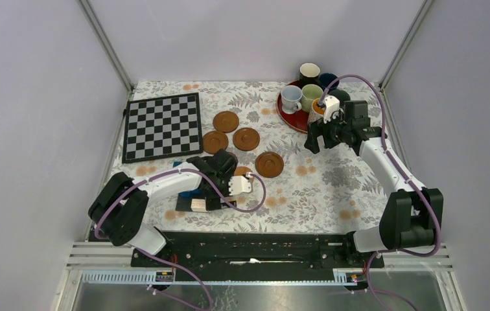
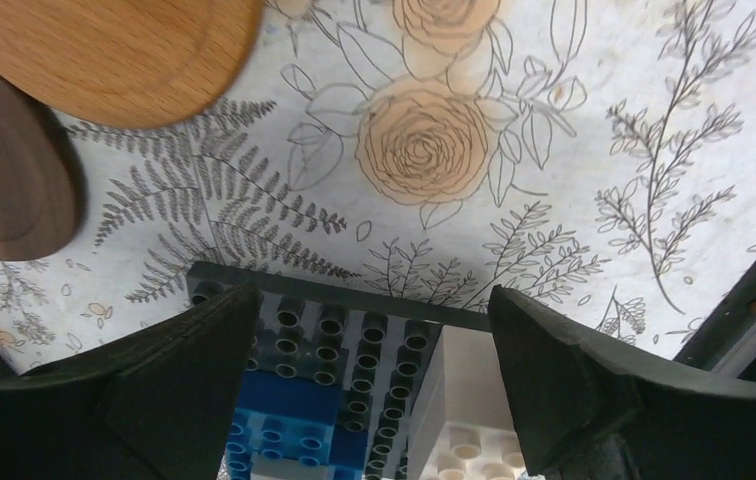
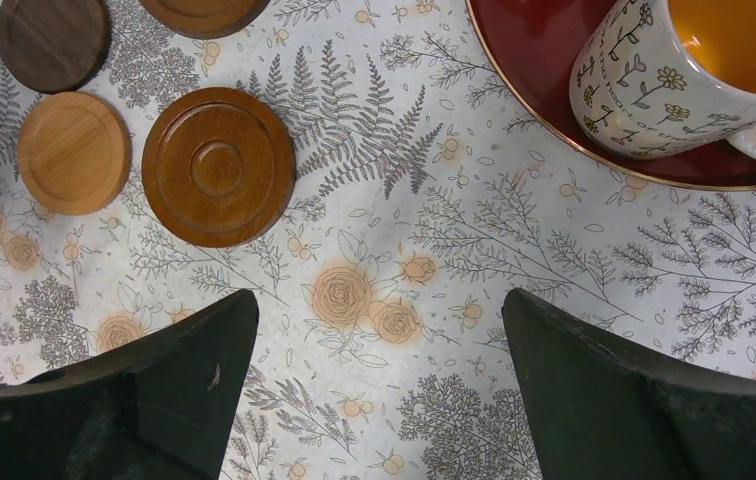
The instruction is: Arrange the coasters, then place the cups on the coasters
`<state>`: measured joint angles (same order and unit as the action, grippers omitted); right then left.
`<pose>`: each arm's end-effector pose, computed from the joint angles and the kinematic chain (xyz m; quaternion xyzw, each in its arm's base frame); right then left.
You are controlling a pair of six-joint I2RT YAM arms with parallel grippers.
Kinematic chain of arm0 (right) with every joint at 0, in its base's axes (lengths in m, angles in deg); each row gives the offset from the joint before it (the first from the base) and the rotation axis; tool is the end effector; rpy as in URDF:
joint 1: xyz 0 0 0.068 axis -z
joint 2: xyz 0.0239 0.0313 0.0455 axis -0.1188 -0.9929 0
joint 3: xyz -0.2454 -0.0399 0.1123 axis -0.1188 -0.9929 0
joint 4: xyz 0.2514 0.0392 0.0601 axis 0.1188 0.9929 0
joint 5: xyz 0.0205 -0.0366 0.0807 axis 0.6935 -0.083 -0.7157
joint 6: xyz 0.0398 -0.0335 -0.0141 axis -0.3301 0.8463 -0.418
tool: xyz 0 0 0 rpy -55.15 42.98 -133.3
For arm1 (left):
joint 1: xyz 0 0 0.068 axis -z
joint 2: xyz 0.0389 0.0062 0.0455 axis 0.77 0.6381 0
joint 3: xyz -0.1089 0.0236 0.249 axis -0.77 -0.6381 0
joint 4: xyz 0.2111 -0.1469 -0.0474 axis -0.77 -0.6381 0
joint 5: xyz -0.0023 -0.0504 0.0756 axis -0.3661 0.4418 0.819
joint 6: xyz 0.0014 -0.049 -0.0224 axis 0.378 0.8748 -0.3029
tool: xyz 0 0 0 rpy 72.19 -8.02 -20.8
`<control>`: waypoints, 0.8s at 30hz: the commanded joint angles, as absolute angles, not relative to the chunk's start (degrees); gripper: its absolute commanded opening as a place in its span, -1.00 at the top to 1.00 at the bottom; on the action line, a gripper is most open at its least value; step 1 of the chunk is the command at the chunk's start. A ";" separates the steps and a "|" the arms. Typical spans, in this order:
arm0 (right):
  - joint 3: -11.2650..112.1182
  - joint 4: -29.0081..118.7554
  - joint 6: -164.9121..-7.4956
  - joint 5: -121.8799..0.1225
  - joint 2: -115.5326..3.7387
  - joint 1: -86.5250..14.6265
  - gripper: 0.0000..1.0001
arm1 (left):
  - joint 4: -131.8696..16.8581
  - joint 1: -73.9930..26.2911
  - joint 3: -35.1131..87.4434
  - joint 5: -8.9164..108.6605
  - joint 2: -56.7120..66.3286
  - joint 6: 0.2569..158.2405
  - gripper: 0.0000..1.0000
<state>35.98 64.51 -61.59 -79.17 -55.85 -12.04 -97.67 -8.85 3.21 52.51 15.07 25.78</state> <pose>0.3081 0.0438 0.2793 -0.2690 0.8468 0.1571 0.4311 0.1940 -0.1763 0.1740 0.6632 0.7346 -0.0482 0.1347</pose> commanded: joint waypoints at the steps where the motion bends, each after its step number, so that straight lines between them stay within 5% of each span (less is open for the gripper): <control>1: 35.89 63.45 -60.76 -78.69 -54.58 -11.78 -0.99 | -96.29 -11.15 1.09 53.79 12.51 20.73 -0.85; 24: 35.97 63.93 -60.67 -79.02 -55.25 -11.74 -0.99 | -106.72 -52.16 3.90 47.41 12.26 -1.30 -0.79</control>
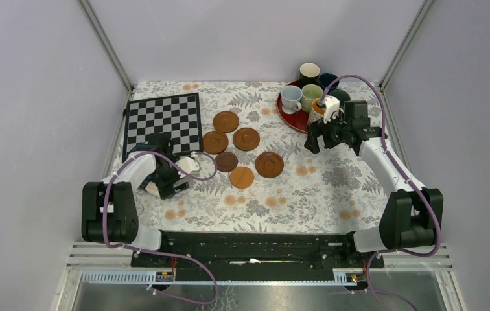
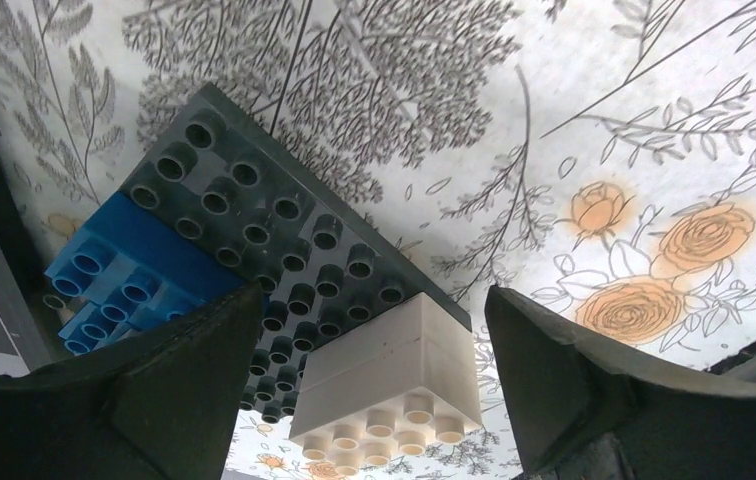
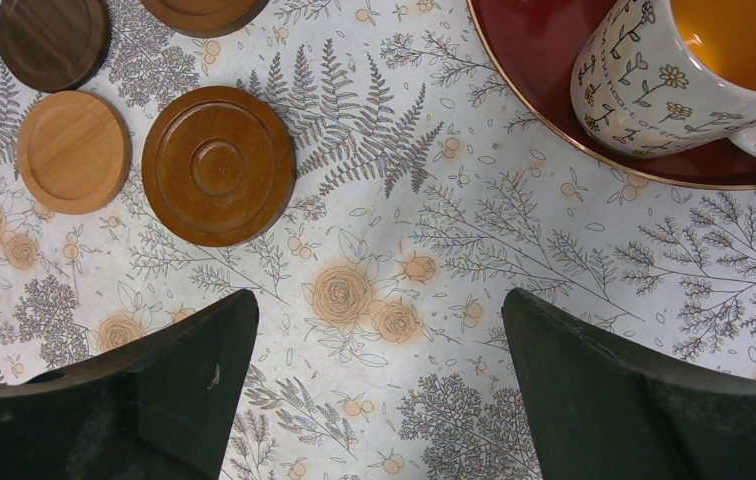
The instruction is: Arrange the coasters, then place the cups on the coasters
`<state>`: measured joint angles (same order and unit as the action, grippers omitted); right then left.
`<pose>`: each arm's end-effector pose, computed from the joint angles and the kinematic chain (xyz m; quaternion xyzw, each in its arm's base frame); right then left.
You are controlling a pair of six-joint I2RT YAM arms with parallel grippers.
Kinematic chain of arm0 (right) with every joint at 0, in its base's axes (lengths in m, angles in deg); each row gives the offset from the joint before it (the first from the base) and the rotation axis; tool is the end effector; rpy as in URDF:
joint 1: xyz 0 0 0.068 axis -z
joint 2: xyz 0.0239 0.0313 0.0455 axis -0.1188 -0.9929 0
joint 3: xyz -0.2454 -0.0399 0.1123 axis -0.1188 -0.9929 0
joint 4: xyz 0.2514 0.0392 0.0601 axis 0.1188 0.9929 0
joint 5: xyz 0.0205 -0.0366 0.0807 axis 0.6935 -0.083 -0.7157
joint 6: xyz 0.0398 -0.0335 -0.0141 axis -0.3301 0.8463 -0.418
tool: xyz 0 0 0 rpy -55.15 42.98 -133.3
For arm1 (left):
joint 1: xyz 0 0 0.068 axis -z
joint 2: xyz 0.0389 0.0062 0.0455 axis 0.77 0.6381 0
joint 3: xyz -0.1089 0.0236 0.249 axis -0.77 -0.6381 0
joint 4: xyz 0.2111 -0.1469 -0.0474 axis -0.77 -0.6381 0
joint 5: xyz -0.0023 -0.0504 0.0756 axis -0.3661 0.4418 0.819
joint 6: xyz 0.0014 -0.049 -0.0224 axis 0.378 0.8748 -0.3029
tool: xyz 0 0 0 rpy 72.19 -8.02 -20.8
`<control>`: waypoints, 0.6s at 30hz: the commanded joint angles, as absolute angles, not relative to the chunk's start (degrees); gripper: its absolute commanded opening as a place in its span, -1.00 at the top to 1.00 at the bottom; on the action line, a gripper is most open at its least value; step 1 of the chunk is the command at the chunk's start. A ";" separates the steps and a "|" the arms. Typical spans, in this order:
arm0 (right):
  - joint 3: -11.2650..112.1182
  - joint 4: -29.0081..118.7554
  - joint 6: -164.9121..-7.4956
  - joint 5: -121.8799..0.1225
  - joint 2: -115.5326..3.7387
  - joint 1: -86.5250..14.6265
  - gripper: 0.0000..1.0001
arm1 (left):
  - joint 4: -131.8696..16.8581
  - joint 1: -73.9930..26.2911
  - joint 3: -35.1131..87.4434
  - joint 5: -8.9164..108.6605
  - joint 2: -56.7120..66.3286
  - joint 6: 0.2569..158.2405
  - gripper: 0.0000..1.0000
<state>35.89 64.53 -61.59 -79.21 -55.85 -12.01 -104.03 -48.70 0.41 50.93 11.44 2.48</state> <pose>0.3079 0.0436 0.2787 -0.2688 0.8472 0.1575 0.4303 0.2363 -0.0113 0.1734 0.5521 0.8269 -0.0076 0.1065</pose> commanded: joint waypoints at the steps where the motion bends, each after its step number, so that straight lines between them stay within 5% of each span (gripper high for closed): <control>1: 35.97 63.91 -60.67 -79.02 -55.28 -11.74 -0.99 | -106.99 -53.40 4.18 47.15 12.59 -1.54 -0.79; 11: 36.31 64.69 -59.97 -79.84 -55.85 -11.74 -0.99 | -108.44 -60.33 8.15 44.93 15.84 -2.31 -0.77; 18: 36.32 64.73 -60.09 -80.48 -56.03 -11.79 -0.99 | -112.12 -49.77 16.84 34.99 12.62 7.18 -0.83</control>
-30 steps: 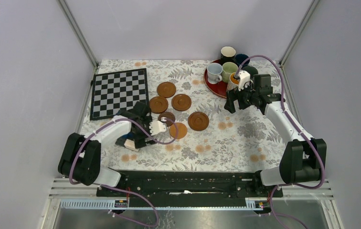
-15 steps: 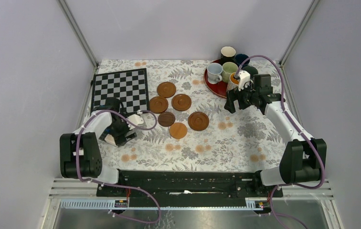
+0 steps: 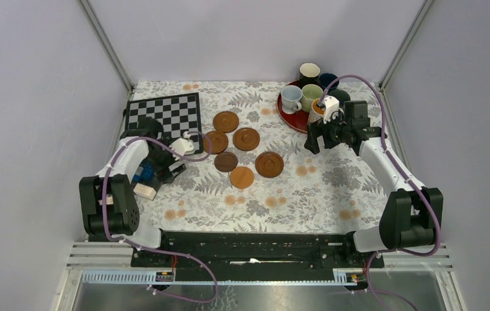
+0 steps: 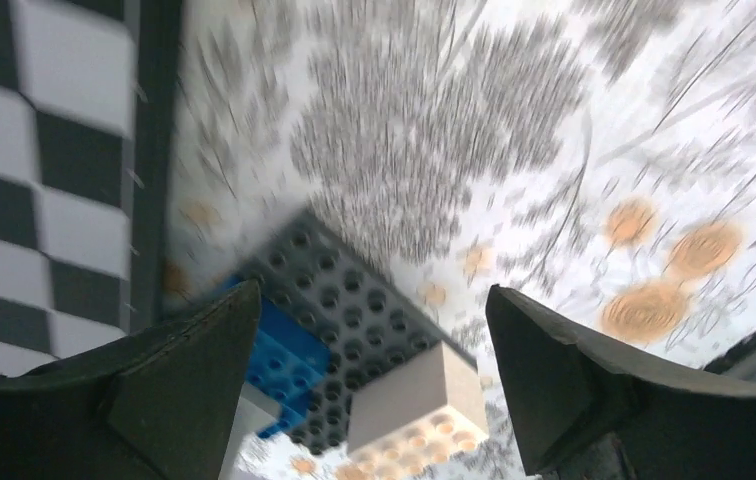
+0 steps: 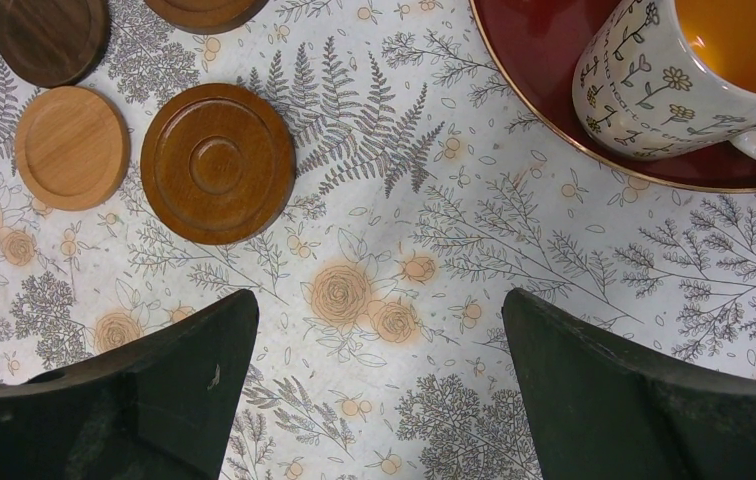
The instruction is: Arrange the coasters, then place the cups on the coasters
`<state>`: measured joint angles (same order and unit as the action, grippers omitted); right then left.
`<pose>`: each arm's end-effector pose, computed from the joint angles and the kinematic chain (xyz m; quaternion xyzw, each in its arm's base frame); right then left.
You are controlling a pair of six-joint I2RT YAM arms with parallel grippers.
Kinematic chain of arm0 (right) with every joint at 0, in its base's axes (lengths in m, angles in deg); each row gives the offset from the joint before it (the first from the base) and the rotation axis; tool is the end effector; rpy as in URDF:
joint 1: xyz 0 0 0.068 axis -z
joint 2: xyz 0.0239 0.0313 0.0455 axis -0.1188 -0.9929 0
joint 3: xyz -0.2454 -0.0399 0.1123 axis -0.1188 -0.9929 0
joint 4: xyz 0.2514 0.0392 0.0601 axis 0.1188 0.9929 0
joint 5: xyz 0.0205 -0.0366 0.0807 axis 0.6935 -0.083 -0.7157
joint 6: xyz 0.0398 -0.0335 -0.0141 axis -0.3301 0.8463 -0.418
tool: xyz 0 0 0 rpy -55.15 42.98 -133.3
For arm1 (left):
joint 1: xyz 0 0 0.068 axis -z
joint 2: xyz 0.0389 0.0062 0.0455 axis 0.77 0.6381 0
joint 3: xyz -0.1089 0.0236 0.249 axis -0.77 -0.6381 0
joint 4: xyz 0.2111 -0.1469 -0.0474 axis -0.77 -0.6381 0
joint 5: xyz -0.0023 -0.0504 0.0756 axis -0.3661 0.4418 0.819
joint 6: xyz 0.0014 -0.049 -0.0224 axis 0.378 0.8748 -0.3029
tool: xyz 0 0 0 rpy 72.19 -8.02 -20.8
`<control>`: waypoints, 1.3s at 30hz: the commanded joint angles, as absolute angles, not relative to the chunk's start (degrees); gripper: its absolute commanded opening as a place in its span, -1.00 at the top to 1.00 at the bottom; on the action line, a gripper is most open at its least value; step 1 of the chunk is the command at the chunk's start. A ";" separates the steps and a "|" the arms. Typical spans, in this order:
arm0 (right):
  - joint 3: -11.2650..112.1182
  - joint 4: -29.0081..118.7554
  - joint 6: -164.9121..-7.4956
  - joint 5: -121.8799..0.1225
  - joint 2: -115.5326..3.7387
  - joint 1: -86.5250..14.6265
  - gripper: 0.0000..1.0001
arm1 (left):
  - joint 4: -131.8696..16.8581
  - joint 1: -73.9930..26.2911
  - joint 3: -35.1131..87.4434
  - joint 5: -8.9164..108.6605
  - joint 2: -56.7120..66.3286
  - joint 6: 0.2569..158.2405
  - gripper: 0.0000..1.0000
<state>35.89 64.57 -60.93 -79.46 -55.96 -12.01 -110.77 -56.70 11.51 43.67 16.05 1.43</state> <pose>0.3081 0.0438 0.2781 -0.2743 0.8456 0.1572 0.4300 0.2655 0.0206 0.2033 0.5026 0.8512 -0.0514 0.1418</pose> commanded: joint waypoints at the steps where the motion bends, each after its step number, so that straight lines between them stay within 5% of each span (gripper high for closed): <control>1: 36.38 64.70 -60.13 -80.53 -56.03 -11.75 -0.99 | -111.02 -47.29 17.56 34.39 12.34 9.38 -0.84; 16: 35.62 65.45 -59.70 -80.09 -56.41 -11.75 -0.99 | -88.22 -23.16 23.59 33.60 23.89 34.51 -0.84; 39: 36.94 66.97 -61.32 -81.49 -59.31 -9.60 -0.97 | -77.58 -11.93 33.87 42.27 41.51 44.32 -0.57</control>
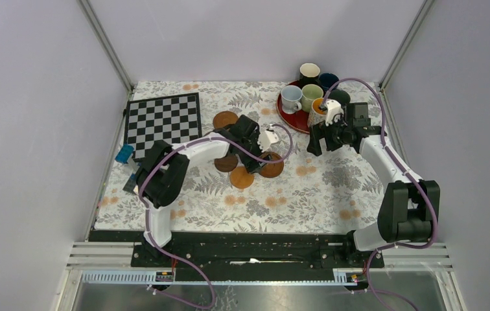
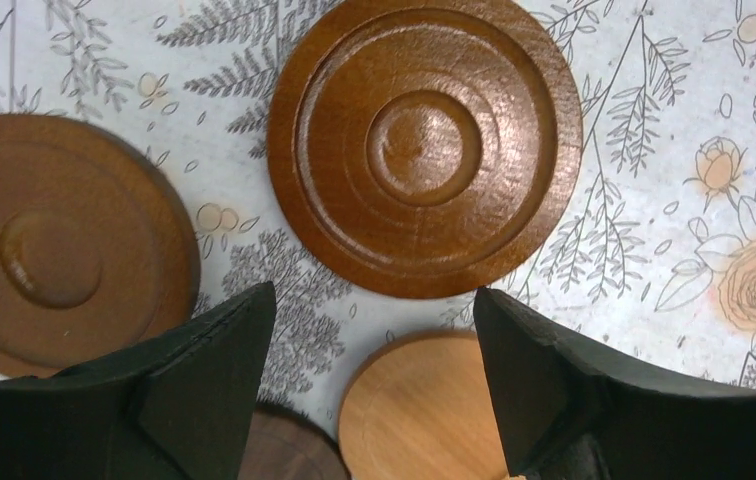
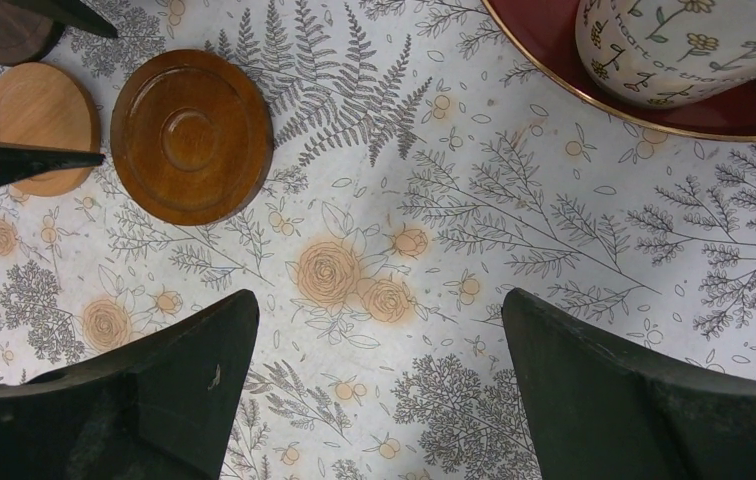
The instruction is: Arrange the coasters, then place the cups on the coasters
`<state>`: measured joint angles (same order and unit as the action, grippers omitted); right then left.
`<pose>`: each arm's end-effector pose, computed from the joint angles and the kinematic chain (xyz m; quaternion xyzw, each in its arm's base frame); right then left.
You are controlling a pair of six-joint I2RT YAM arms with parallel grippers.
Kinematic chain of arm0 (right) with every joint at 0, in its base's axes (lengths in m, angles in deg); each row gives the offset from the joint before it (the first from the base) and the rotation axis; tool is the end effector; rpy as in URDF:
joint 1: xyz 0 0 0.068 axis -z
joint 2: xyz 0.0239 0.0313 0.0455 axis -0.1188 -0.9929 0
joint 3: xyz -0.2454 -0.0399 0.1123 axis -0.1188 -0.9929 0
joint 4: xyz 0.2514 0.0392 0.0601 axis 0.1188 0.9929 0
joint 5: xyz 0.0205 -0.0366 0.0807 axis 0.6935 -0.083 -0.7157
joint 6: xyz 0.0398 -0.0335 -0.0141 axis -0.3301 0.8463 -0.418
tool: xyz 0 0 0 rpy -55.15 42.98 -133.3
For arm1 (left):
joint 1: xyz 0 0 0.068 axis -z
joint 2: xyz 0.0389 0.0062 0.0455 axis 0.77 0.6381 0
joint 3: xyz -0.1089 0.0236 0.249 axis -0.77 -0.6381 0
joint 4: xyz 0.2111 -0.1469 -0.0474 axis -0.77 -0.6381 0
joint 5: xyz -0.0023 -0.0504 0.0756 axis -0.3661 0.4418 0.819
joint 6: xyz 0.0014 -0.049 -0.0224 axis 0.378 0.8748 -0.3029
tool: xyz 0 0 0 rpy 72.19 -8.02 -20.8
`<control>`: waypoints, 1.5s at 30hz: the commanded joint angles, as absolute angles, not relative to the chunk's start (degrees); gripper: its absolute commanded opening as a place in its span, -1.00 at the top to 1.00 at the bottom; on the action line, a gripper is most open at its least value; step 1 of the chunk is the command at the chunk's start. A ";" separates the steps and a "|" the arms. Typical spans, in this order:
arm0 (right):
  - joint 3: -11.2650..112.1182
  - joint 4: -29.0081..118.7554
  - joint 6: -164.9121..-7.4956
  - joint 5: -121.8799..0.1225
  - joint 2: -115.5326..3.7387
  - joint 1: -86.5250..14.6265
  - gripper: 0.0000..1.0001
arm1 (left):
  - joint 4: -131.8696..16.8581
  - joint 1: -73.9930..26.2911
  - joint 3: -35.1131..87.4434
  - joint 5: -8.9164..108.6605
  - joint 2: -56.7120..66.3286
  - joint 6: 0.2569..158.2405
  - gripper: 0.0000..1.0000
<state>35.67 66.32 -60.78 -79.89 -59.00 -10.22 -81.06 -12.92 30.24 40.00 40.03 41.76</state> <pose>0.3149 0.0347 0.2590 -0.2577 0.8669 0.1624 0.3946 0.3186 -0.2578 0.1825 0.5350 0.7791 -0.1790 0.2734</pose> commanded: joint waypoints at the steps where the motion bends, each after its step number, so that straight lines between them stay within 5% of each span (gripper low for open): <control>1: 36.93 66.98 -61.35 -81.50 -59.31 -9.63 -0.97 | -77.36 -11.75 34.04 42.03 41.96 44.46 -0.55; 15: 37.56 67.29 -62.10 -81.71 -59.20 -8.06 -0.97 | -78.95 -7.78 46.14 40.15 54.37 48.73 0.04; 22: 38.61 67.87 -63.73 -81.47 -59.00 -3.17 -0.97 | -80.07 -4.53 55.12 36.87 60.93 51.96 0.14; 27: 38.10 67.15 -64.96 -80.95 -57.73 -0.17 -0.97 | -80.52 -2.45 62.57 35.17 64.68 54.74 0.09; 32: 36.52 66.58 -64.55 -80.75 -57.43 -0.09 -0.97 | -81.72 -2.86 66.65 33.92 61.45 57.25 -0.25; 37: 36.54 67.01 -64.12 -82.68 -58.62 -0.14 -0.92 | -83.25 -6.24 62.97 34.59 52.63 56.00 -0.44; 45: 33.87 67.39 -61.81 -83.26 -59.55 -3.91 -0.79 | -84.92 -17.17 50.26 35.64 45.72 48.05 -0.46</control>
<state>35.61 67.30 -63.55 -82.47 -59.22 -0.87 -84.23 -11.76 55.03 35.92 49.10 52.90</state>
